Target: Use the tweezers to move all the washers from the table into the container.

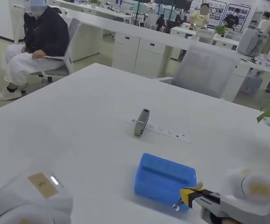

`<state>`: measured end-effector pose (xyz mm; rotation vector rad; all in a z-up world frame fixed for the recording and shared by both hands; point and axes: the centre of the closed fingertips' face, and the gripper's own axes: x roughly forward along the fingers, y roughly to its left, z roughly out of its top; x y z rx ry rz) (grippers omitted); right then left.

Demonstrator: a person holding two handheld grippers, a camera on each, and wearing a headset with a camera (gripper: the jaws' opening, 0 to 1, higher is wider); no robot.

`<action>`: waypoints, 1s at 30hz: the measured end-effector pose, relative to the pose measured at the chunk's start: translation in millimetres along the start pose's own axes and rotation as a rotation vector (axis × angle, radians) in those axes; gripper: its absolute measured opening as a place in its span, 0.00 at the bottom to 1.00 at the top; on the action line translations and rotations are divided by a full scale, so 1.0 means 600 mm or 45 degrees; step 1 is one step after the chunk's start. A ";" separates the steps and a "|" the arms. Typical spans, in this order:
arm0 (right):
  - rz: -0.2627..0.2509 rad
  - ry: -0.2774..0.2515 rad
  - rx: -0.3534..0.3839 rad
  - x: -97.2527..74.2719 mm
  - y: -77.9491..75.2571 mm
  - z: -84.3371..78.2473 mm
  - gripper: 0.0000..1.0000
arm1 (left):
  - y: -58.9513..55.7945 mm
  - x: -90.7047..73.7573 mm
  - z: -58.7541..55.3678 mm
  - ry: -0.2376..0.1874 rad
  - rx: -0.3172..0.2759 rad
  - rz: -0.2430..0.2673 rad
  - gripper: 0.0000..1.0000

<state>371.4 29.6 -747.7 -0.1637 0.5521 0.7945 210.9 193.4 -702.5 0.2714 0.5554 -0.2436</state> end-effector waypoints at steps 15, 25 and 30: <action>-0.067 -0.013 -0.057 0.042 -0.034 0.032 0.00 | -0.007 0.010 -0.002 0.011 -0.010 -0.028 0.99; -0.106 0.047 -0.024 0.091 -0.078 0.005 0.01 | 0.004 0.016 -0.015 0.049 -0.018 -0.011 0.98; -0.106 0.108 0.005 0.107 -0.074 -0.024 0.01 | 0.007 0.019 -0.016 0.054 -0.020 -0.009 0.98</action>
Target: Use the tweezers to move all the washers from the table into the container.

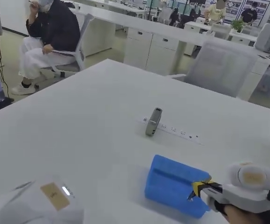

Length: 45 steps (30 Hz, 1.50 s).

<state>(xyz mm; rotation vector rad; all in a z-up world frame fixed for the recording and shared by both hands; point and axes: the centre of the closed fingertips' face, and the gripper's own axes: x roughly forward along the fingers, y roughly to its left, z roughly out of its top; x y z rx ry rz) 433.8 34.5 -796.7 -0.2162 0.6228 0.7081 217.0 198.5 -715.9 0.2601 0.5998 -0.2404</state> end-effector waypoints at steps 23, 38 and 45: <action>0.045 -0.129 0.134 -0.037 -0.011 0.046 0.02 | 0.011 -0.022 0.011 -0.049 0.013 0.041 0.98; 0.162 -0.152 -0.064 -0.139 0.043 0.059 0.02 | 0.003 -0.040 0.013 -0.080 0.011 0.070 0.98; 0.284 0.071 -0.335 -0.162 0.095 -0.013 0.02 | 0.001 -0.047 0.012 -0.086 -0.003 0.082 0.98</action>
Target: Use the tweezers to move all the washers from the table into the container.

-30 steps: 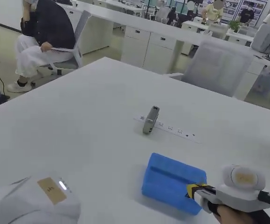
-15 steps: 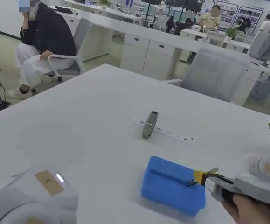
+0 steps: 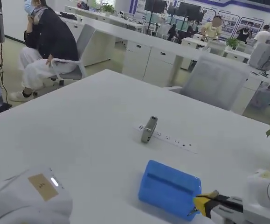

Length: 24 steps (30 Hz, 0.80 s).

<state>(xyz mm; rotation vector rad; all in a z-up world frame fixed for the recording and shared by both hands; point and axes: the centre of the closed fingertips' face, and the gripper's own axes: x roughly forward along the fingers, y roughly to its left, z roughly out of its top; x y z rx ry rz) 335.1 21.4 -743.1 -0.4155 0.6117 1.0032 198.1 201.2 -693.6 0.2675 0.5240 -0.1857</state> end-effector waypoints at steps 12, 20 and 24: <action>0.126 0.339 -0.344 0.031 0.048 -0.092 0.02 | -0.002 -0.004 0.001 -0.003 -0.024 0.013 0.98; 0.166 0.367 -0.389 0.073 0.070 -0.101 0.02 | -0.007 -0.001 0.004 -0.006 -0.020 -0.001 0.98; 0.173 0.335 -0.397 0.094 0.085 -0.091 0.02 | -0.005 0.001 0.000 0.005 -0.021 -0.001 0.98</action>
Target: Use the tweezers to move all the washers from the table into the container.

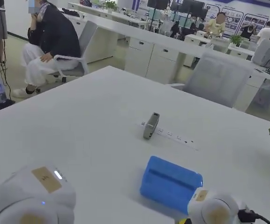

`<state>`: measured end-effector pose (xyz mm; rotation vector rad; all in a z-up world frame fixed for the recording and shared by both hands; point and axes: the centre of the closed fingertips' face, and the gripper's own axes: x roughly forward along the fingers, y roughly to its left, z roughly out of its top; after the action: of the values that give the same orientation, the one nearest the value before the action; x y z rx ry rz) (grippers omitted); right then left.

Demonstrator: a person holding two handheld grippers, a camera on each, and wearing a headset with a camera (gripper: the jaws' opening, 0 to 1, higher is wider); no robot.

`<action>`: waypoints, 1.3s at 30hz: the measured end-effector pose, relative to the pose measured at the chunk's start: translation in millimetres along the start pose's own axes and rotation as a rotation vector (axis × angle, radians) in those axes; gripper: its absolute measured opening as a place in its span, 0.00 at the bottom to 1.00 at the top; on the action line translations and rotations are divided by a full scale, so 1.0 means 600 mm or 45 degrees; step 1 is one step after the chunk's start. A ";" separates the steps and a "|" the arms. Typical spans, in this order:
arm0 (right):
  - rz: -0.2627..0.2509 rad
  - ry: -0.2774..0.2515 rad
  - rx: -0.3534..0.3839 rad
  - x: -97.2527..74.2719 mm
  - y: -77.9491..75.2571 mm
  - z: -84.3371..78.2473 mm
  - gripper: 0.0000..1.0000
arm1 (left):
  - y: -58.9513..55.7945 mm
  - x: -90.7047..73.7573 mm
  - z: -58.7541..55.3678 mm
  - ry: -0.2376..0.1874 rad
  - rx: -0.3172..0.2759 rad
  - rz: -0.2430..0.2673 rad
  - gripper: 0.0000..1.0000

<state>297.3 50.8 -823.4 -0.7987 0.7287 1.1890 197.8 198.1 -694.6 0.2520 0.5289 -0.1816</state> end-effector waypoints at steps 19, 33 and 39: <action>0.183 0.106 -0.143 0.076 0.039 -0.004 0.03 | 0.010 0.007 -0.017 0.036 -0.031 -0.010 0.98; 0.008 -0.091 0.232 0.006 0.029 -0.001 0.17 | -0.004 0.016 0.003 0.019 0.026 -0.062 0.98; -0.143 -0.206 0.504 -0.051 0.022 -0.028 0.30 | -0.014 0.019 0.015 -0.006 0.040 -0.097 0.98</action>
<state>276.6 23.8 -808.8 -0.4034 0.7442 0.9549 209.8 186.5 -694.8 0.2618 0.5320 -0.2645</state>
